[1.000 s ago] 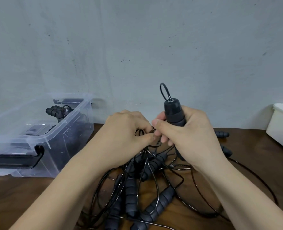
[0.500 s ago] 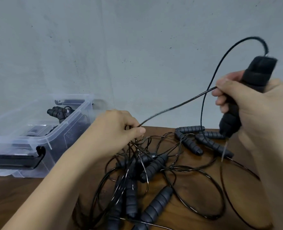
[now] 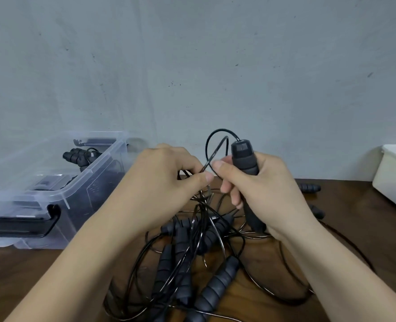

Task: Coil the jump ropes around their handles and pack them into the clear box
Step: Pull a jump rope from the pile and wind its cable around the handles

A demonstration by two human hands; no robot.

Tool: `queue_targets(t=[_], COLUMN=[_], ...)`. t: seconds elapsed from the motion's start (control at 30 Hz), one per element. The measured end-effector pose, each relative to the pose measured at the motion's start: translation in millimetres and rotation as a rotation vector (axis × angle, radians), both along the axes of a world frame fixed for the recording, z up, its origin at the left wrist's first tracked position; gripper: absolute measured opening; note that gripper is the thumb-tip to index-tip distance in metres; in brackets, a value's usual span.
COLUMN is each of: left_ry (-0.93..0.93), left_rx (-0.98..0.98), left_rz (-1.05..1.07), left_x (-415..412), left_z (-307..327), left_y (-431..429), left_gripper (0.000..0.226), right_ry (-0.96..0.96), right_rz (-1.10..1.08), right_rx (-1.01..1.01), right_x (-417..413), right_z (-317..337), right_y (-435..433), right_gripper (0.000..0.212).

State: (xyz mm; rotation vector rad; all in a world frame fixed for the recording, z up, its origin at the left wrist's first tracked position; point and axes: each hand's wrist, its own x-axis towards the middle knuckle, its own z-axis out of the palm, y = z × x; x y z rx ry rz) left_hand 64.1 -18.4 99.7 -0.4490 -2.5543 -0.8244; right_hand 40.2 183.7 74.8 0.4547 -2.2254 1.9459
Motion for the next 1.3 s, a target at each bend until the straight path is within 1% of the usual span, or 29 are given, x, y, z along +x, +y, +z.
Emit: queue_targets(t=[0.1,0.17,0.23,0.37,0.47,0.53,0.6,0.7,0.8,0.87,0.9,1.0,1.17,1.23,1.3], left_ry=[0.028,0.030,0.026,0.015,-0.016,-0.013,-0.041,-0.129,-0.169,-0.179,-0.176,-0.122,-0.079,-0.061,-0.049], left_rx=[-0.061,-0.080,-0.082,-0.101,-0.050,-0.014,-0.031,-0.086,-0.066,-0.040,-0.017,-0.004,0.047,0.048,0.016], left_rz=[-0.034,-0.050,-0.056,-0.078,-0.090,-0.073,-0.042,-0.012,0.002,-0.008,-0.019,-0.034,-0.024,-0.026,-0.028], left_x=[1.3,-0.1,-0.9,-0.5,-0.5,0.2,1.4,1.2,-0.3,-0.2,0.8,3.9,4.6,5.1,5.7], left_z=[-2.3,-4.1,-5.0,-7.8,-7.5,-5.1,-3.2,-4.4,-4.0,-2.1,-1.2,0.8,2.6,3.7,4.4], left_y=[3.0,4.4,5.8,9.6,11.3,11.1,11.1,10.2,6.6,5.6,5.7,8.1,6.9,5.0,4.2], left_gripper=[0.028,0.031,0.034,0.035,0.035,0.029,0.023,0.025,0.018,0.023,0.024,0.022,0.019,0.021,0.022], right_ry=[-0.052,-0.059,-0.060,-0.022,0.021,0.059,0.084,0.113,0.150,0.175,0.180,0.163,0.037,-0.067,-0.139], right_rz=[0.111,0.193,0.229,0.172,0.120,0.068,0.024,-0.053,-0.138,-0.193,-0.205,-0.185,-0.135,-0.049,0.079], right_rx=[-0.126,-0.128,-0.113,-0.077,-0.083,-0.098,-0.160,-0.311,-0.464,-0.545,-0.559,-0.554,-0.446,-0.418,-0.337], right_x=[1.5,4.3,6.4,6.2,6.8,7.5,7.2,4.9,0.7,-2.7,-4.1,-4.8,-7.8,-7.9,-4.5], right_z=[3.0,6.1,7.9,6.6,8.4,11.2,15.0,26.4,43.2,51.0,52.7,48.9,21.4,6.8,-4.6], right_y=[-0.3,1.8,2.1,0.7,2.6,4.0,7.3,19.0,40.2,55.6,60.7,58.7,17.7,0.4,-9.1], right_gripper=[0.010,0.010,0.012,0.011,0.012,0.014,0.015,0.016,0.018,0.020,0.018,0.009,0.008,0.015,0.018])
